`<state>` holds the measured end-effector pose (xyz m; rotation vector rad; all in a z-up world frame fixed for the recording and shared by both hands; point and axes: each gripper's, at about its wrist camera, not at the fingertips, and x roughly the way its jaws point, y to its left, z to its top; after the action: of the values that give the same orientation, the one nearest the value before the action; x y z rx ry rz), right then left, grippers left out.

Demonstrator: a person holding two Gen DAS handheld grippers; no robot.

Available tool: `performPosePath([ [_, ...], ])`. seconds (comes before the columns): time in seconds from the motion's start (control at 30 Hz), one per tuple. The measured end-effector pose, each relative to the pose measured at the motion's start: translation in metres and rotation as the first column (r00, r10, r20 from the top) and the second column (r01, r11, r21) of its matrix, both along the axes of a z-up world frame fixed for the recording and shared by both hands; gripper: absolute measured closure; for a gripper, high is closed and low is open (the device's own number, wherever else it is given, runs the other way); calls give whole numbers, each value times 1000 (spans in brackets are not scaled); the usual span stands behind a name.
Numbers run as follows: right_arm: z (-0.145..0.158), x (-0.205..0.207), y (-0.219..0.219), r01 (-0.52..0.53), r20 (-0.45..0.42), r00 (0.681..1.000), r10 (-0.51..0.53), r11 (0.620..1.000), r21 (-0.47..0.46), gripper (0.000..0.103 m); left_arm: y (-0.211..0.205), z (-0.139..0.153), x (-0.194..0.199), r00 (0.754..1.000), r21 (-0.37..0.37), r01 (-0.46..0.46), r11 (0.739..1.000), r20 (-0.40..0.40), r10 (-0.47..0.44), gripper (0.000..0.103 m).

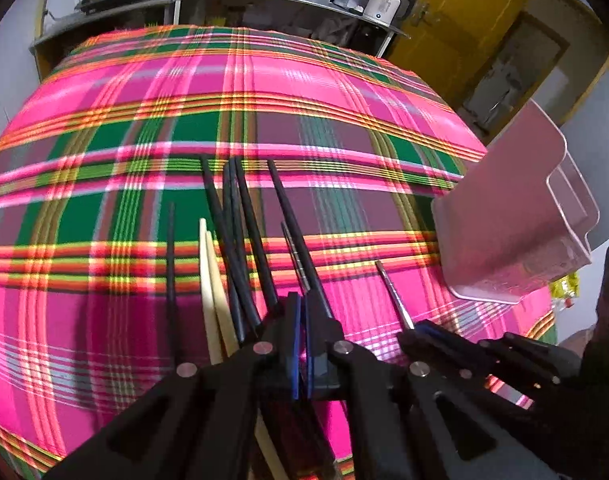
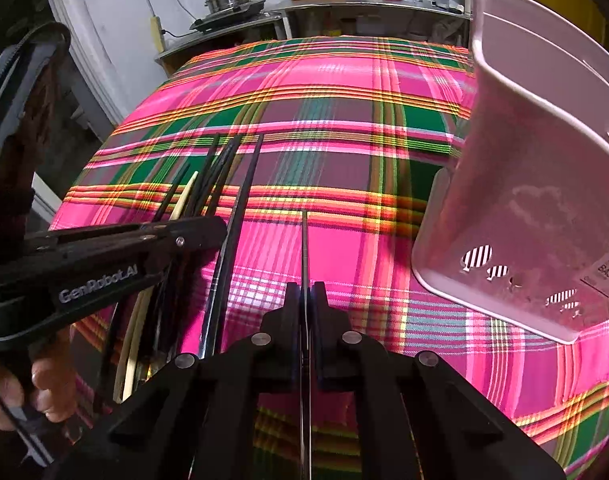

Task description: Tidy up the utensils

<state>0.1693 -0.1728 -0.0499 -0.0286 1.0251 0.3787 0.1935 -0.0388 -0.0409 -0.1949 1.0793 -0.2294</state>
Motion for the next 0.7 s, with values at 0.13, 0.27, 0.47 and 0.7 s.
performPosePath([
  [0.13, 0, -1, -1, 5, 0, 1000, -5, 1000, 8, 98, 0, -3, 1, 1000, 14, -2, 1000, -15, 3, 98],
  [0.27, 0, -2, -4, 10, -3, 1000, -9, 1000, 18, 98, 2, -1, 4, 1000, -53, -20, 998, -20, 19, 78],
  [0.47, -1, -3, -9, 17, -1, 1000, -17, 1000, 19, 98, -1, 0, 0, 1000, -46, -7, 999, 1, 7, 59],
  [0.7, -1, -4, -12, 20, 1, 1000, -20, 1000, 18, 98, -8, 0, -6, 999, 20, -6, 1000, 33, 5, 61],
])
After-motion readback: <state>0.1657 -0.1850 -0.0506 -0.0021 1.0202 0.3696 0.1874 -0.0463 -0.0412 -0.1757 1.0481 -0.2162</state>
